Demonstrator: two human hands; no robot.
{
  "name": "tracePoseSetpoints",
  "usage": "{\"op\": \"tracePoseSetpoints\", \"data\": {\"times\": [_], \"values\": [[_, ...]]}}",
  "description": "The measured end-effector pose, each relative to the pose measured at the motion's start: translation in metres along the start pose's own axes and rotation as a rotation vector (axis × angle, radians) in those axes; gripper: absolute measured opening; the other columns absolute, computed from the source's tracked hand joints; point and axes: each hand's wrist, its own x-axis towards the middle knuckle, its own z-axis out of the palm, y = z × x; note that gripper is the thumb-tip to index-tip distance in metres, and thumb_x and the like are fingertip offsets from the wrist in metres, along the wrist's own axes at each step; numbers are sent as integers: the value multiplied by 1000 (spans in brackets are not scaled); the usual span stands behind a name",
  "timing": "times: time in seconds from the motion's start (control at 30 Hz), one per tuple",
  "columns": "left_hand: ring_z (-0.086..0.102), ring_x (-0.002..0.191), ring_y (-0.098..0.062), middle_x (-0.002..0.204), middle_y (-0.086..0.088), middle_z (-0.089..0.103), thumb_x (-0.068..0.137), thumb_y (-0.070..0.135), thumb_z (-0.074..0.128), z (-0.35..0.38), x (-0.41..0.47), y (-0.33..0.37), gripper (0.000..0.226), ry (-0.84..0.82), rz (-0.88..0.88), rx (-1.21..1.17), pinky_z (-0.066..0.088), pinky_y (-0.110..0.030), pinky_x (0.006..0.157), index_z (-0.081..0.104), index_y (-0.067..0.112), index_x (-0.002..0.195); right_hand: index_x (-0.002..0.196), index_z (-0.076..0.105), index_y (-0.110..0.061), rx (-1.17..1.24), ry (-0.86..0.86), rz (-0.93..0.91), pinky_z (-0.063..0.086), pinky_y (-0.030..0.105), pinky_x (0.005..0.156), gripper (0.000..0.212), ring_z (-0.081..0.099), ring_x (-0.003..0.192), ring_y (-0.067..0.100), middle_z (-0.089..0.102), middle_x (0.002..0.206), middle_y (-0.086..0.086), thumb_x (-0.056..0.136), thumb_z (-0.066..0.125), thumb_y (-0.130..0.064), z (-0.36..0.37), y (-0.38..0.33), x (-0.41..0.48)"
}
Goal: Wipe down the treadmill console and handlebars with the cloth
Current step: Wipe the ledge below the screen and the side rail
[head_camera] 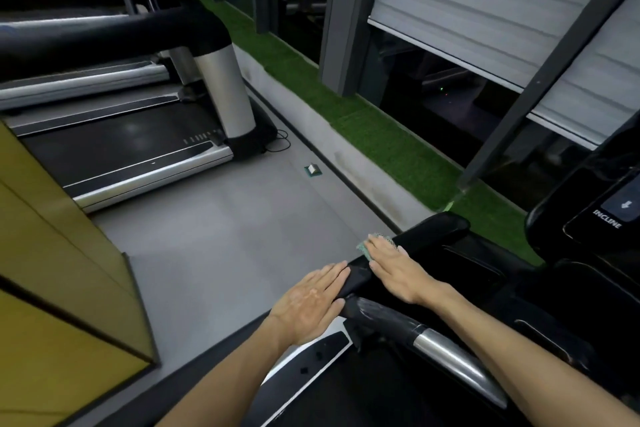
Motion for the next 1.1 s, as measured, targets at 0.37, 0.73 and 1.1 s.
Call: {"op": "tracePoseSetpoints", "data": {"times": [0.37, 0.73, 1.1], "values": [[-7, 152, -13, 165, 0, -8, 94, 52, -4, -7, -9, 3, 75, -61, -13, -12, -7, -26, 122, -2, 12, 157, 153, 13, -13, -61, -16, 72, 5, 38, 118, 50, 3, 148, 14, 4, 162, 3, 106, 22, -27, -7, 4, 13], [-14, 149, -3, 162, 6, -16, 92, 60, -10, -7, -43, -6, 74, -17, -87, -76, -6, -26, 122, -12, 20, 154, 154, 9, -18, -54, -79, -197, -2, 34, 117, 52, -4, 147, 8, 0, 162, -4, 106, 25, -24, 14, -38, -4], [-11, 150, -4, 162, 8, -13, 86, 64, -19, -1, -19, -5, 79, -36, -62, -113, -9, -23, 120, -12, 22, 152, 151, 22, -11, 65, 23, 31, 21, 35, 117, 55, 25, 143, 28, 19, 159, 10, 99, 39, -11, -4, -6, -4]]}}
